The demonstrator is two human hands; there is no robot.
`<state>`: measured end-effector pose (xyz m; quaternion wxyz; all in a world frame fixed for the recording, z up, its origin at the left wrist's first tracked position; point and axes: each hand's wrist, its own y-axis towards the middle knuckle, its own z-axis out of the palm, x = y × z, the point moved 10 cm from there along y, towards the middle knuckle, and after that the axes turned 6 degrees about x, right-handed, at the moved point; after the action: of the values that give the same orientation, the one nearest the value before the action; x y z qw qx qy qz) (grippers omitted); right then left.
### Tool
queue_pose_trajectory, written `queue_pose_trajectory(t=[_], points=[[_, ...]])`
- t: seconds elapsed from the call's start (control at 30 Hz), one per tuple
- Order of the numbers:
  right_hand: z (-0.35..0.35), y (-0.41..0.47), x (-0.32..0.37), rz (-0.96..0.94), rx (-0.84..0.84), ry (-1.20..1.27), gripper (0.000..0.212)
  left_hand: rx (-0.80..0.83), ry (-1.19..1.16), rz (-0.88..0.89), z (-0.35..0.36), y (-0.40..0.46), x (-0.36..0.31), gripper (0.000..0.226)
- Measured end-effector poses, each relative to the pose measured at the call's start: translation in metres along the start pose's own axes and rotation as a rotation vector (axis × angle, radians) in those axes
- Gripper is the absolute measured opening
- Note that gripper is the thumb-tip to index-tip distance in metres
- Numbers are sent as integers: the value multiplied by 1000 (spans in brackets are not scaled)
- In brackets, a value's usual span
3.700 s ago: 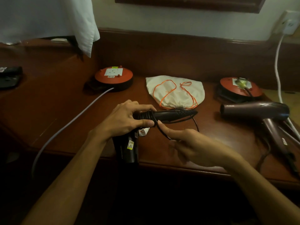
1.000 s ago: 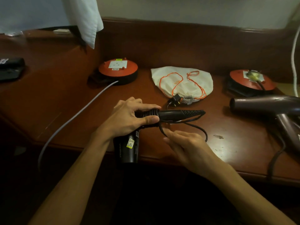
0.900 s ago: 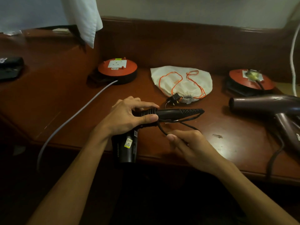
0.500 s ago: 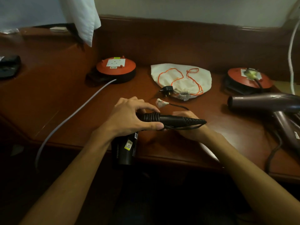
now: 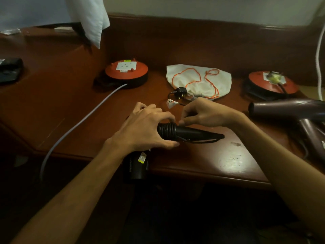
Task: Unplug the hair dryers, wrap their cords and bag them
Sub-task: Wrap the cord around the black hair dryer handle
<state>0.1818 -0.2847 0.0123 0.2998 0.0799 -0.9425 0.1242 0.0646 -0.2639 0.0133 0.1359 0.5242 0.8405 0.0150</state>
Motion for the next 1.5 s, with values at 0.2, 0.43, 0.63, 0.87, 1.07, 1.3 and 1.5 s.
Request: queue_pose_trajectory(t=[0.2, 0.43, 0.63, 0.87, 1.07, 1.3, 1.5], points=[[-3, 2, 31, -1, -140, -292, 23, 61, 56, -77, 4, 5, 6, 65], [15, -1, 47, 116, 116, -407, 13, 165, 164, -127, 17, 6, -3, 68], [4, -4, 71, 109, 5, -380, 42, 205, 113, -142, 17, 2, 7, 74], [-1, -16, 87, 62, -109, -332, 38, 170, -27, -141, 7, -5, 11, 59], [11, -33, 78, 241, -61, -603, 28, 120, -73, -202, 2, -10, 13, 60], [9, -46, 65, 296, 86, -676, 25, 169, 5, -222, 7, -9, 10, 53], [25, -45, 63, 21, 69, -412, 20, 114, -185, -236, -2, -8, 18, 46]])
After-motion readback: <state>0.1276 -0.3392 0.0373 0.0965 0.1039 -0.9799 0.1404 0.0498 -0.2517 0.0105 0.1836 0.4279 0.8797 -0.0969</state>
